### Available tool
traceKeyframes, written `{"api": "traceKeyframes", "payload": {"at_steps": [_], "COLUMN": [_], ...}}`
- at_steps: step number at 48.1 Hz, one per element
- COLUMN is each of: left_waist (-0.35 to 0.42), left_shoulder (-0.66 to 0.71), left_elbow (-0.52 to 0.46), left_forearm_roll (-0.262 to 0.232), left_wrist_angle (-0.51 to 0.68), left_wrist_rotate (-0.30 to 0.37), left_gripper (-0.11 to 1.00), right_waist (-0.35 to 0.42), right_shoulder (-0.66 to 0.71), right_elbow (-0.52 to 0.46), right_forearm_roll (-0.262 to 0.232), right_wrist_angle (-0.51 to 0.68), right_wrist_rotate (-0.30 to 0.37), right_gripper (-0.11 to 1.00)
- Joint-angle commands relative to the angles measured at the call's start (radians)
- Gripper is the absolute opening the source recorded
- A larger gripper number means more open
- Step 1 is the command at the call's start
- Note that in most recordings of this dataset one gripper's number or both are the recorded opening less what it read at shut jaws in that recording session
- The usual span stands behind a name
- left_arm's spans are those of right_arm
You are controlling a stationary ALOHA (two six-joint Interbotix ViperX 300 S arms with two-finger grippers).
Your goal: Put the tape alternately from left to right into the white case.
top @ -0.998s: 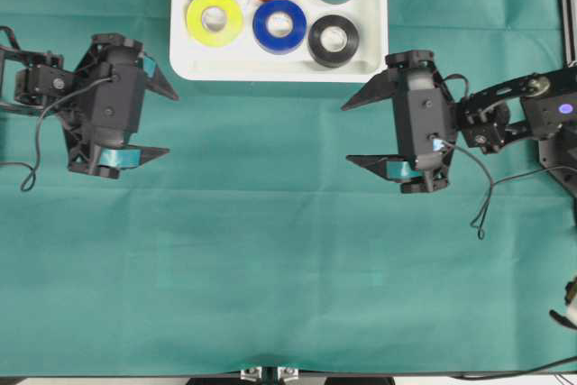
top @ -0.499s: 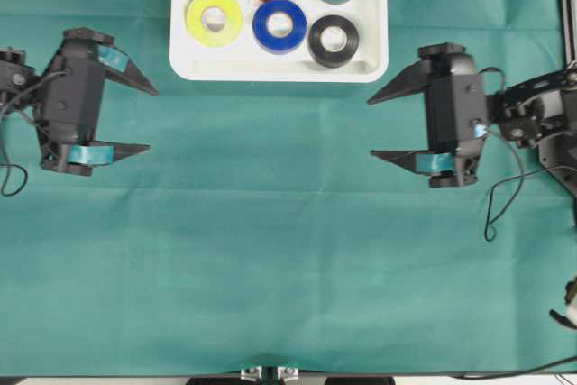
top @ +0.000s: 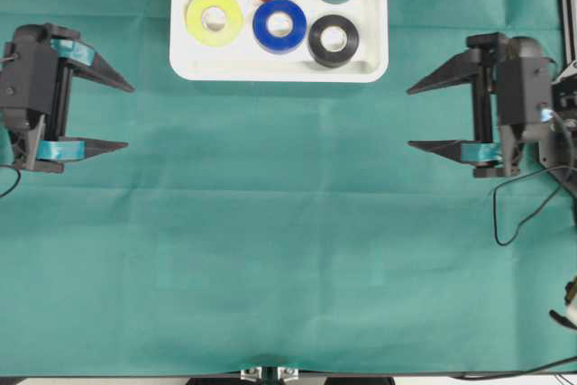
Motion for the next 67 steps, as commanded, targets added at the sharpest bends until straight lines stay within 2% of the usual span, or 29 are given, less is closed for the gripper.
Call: {"api": "traceKeyframes", "payload": {"at_steps": [1, 13, 30, 40, 55, 67], "left_waist": [-0.003, -0.003, -0.002, -0.002, 0.023, 0.061], "left_shoulder": [-0.026, -0.121, -0.278, -0.385, -0.514, -0.566], "left_elbow": [0.008, 0.064, 0.143, 0.187, 0.253, 0.288], "left_forearm_roll": [-0.002, -0.002, -0.002, -0.002, -0.002, -0.002], "left_wrist_angle": [-0.011, -0.051, -0.066, -0.066, -0.061, -0.060], "left_wrist_rotate": [-0.005, -0.005, -0.005, -0.005, -0.005, -0.006], "left_gripper": [0.66, 0.66, 0.67, 0.67, 0.67, 0.67], "right_waist": [-0.012, -0.040, -0.046, -0.044, -0.046, -0.044], "right_shoulder": [-0.055, -0.218, -0.414, -0.448, -0.446, -0.448], "right_elbow": [0.018, 0.117, 0.202, 0.218, 0.236, 0.255], "right_forearm_roll": [0.006, 0.008, 0.008, 0.008, 0.008, 0.008], "right_wrist_angle": [-0.005, -0.005, 0.034, 0.086, 0.089, 0.086], "right_wrist_rotate": [0.002, 0.002, 0.003, 0.011, 0.091, 0.097], "right_gripper": [0.88, 0.88, 0.88, 0.88, 0.88, 0.88]}}
